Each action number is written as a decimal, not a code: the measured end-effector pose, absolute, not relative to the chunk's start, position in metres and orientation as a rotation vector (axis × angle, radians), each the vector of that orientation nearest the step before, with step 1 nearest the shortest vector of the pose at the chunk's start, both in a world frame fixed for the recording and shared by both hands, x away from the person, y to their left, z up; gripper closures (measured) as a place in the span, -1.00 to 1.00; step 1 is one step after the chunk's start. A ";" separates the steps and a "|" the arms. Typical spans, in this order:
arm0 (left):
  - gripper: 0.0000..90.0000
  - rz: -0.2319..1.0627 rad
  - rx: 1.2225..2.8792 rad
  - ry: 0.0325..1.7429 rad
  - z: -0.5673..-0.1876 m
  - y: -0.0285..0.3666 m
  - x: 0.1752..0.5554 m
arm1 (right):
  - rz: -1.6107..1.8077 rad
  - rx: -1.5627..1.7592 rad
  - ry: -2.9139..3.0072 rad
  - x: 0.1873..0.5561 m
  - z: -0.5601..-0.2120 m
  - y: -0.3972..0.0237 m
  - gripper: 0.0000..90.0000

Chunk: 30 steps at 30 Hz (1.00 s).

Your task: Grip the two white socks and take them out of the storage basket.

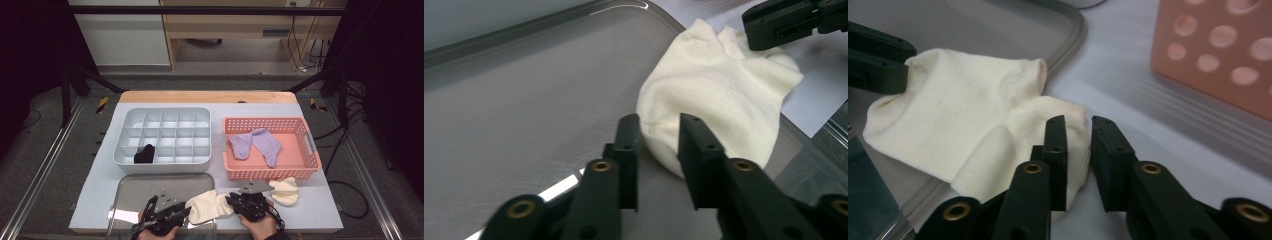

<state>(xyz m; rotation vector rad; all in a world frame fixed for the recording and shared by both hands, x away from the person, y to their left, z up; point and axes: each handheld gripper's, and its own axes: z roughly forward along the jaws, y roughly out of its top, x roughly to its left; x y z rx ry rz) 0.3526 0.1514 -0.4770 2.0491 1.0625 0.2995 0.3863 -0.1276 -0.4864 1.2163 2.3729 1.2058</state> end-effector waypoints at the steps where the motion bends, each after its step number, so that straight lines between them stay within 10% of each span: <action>1: 0.68 0.300 2.049 1.059 -0.477 0.151 0.353 | 1.205 1.208 2.371 0.386 -0.487 -0.127 0.76; 19: 0.96 0.335 2.061 1.075 -0.477 0.163 0.362 | 1.196 1.217 2.376 0.374 -0.482 -0.127 0.96; 30: 0.63 0.344 1.967 1.057 -0.467 0.174 0.361 | 1.266 1.229 2.289 0.375 -0.472 -0.140 0.72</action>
